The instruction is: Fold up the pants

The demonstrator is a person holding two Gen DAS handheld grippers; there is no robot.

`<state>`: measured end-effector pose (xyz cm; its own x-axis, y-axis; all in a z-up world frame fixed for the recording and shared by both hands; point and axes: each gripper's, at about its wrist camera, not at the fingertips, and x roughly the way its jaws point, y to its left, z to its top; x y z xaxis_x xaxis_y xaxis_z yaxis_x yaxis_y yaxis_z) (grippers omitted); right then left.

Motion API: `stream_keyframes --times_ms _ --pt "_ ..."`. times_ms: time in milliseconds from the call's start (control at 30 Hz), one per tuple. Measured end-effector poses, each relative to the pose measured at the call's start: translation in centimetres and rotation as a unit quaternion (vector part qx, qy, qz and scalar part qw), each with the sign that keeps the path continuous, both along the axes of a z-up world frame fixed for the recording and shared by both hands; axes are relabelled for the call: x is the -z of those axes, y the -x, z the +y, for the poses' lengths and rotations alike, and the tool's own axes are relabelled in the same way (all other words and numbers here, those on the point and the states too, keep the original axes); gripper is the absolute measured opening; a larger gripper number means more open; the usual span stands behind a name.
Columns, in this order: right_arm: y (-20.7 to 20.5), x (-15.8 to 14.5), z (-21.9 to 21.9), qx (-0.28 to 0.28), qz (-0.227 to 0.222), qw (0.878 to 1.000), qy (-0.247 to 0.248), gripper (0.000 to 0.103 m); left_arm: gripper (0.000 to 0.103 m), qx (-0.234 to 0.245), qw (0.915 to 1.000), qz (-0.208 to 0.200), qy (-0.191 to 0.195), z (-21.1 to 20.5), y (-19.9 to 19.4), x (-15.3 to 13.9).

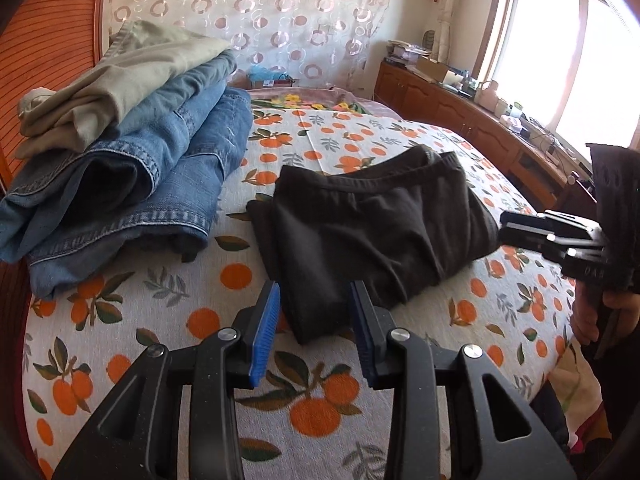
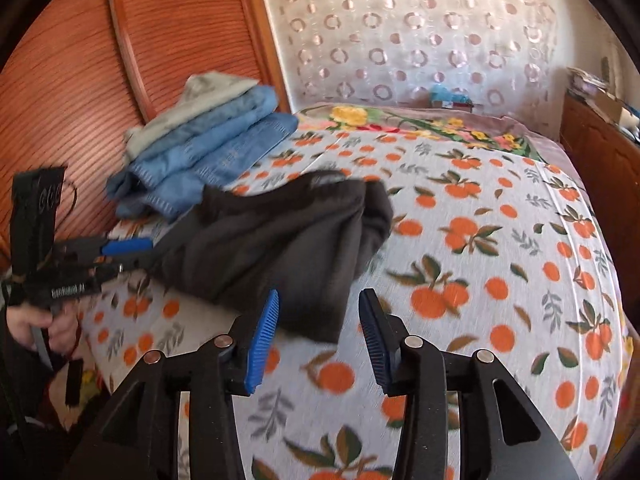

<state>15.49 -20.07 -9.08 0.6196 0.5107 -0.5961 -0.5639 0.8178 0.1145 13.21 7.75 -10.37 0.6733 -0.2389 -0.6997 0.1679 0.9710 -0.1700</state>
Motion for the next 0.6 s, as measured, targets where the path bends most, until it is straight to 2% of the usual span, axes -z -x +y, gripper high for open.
stream_keyframes --times_ms 167,300,367,433,467,500,567,600 --pt "-0.1 0.4 0.9 -0.011 -0.003 0.999 0.043 0.044 0.043 0.007 1.0000 -0.002 0.001 -0.3 0.2 0.1" --pt "-1.2 0.6 1.9 -0.011 0.002 0.998 0.056 0.044 0.043 0.014 0.9996 0.017 -0.017 -0.7 -0.5 0.8" --pt "-1.8 0.6 2.0 -0.011 0.005 0.999 0.053 0.035 0.043 0.018 0.9993 0.021 -0.024 -0.9 -0.6 1.1" --pt "-1.8 0.8 2.2 -0.017 0.011 0.999 0.046 0.020 0.043 0.020 0.9991 0.023 -0.030 -1.1 -0.7 1.3" --pt "-1.6 0.8 2.3 -0.016 0.009 0.999 0.044 0.016 0.043 0.020 0.9991 0.021 -0.030 -1.1 -0.7 1.3" --pt "-1.6 0.7 2.2 -0.014 0.005 0.999 0.040 0.012 0.040 0.025 0.9991 0.019 -0.029 -1.2 -0.8 1.3" --pt "-1.5 0.7 1.9 -0.009 0.000 1.000 0.030 0.008 0.019 0.033 0.9987 0.018 -0.034 -1.4 -0.9 1.5" --pt "-1.3 0.6 1.6 -0.005 -0.003 1.000 0.025 0.007 0.014 0.037 0.9987 0.015 -0.032 -1.4 -0.8 1.6"
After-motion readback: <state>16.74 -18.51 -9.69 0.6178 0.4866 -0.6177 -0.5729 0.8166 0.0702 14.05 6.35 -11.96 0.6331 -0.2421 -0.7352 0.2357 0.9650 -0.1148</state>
